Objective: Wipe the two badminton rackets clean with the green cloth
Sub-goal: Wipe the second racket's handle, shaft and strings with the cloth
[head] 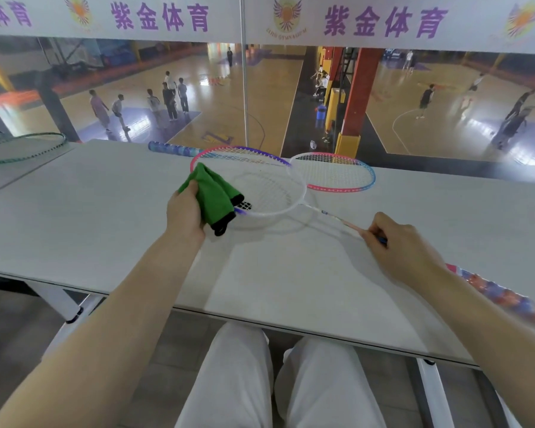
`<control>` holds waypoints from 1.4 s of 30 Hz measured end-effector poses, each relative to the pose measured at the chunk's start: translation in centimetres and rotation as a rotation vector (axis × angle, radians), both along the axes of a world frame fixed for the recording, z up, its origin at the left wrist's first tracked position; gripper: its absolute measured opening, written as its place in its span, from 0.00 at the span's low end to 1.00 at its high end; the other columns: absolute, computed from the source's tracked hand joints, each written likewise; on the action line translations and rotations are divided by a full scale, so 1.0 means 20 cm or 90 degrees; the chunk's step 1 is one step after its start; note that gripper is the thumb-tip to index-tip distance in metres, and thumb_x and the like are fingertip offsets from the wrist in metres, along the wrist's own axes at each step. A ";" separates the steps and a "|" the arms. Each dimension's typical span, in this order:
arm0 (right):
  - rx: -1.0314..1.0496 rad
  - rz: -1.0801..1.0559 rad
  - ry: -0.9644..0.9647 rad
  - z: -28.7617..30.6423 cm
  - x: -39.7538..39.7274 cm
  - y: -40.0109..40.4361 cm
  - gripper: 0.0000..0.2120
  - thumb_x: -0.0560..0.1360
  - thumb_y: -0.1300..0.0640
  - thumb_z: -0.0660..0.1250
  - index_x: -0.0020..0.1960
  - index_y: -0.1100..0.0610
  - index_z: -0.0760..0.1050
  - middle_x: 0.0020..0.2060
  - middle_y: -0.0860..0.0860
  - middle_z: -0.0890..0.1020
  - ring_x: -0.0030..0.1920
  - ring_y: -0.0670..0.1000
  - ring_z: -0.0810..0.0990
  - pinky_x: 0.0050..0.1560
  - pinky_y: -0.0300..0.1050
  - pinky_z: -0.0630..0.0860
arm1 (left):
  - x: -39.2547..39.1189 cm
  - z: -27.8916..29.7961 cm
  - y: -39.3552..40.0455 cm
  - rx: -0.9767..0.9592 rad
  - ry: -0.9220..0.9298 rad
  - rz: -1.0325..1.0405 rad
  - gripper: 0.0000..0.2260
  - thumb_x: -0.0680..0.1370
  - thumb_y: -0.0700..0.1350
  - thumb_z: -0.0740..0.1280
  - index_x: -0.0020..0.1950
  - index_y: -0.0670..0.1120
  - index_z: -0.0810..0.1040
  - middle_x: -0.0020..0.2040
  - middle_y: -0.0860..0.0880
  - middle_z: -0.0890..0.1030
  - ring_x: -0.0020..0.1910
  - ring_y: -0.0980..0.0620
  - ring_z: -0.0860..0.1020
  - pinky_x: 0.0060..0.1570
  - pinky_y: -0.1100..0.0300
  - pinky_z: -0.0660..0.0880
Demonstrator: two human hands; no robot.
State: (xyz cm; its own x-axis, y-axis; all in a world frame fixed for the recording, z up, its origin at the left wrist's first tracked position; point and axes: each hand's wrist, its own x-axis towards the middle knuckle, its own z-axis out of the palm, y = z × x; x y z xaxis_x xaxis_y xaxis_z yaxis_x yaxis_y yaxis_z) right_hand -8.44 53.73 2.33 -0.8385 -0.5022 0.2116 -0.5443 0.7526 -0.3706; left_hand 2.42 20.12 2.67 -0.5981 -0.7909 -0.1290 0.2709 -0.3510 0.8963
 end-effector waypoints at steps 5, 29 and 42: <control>0.011 -0.008 0.003 -0.02 0.03 -0.04 0.10 0.81 0.46 0.58 0.44 0.50 0.68 0.33 0.48 0.78 0.33 0.51 0.76 0.33 0.47 0.74 | -0.02 0.03 0.09 -0.030 0.014 -0.008 0.09 0.83 0.44 0.60 0.55 0.43 0.79 0.47 0.46 0.83 0.45 0.50 0.83 0.43 0.58 0.81; 0.031 0.072 -0.172 0.13 0.02 -0.11 0.08 0.77 0.49 0.67 0.55 0.46 0.73 0.45 0.42 0.78 0.45 0.47 0.79 0.49 0.46 0.77 | 0.00 0.02 0.13 -0.040 -0.007 -0.038 0.09 0.82 0.43 0.60 0.52 0.43 0.80 0.45 0.48 0.84 0.43 0.52 0.82 0.42 0.60 0.79; 0.045 0.032 -0.253 0.02 0.05 0.06 0.20 0.74 0.45 0.67 0.34 0.52 0.60 0.28 0.46 0.68 0.25 0.45 0.61 0.28 0.40 0.61 | 0.05 0.01 -0.10 0.037 0.020 0.012 0.06 0.81 0.43 0.63 0.54 0.45 0.79 0.46 0.49 0.84 0.44 0.52 0.83 0.40 0.57 0.80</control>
State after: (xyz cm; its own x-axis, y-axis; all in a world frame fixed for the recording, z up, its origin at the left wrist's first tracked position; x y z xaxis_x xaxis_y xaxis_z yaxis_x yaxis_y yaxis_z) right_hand -7.37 54.88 2.82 -0.8217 -0.5470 -0.1597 -0.4066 0.7592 -0.5082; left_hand 3.38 18.13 2.89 -0.5879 -0.7935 -0.1571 0.3052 -0.3974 0.8654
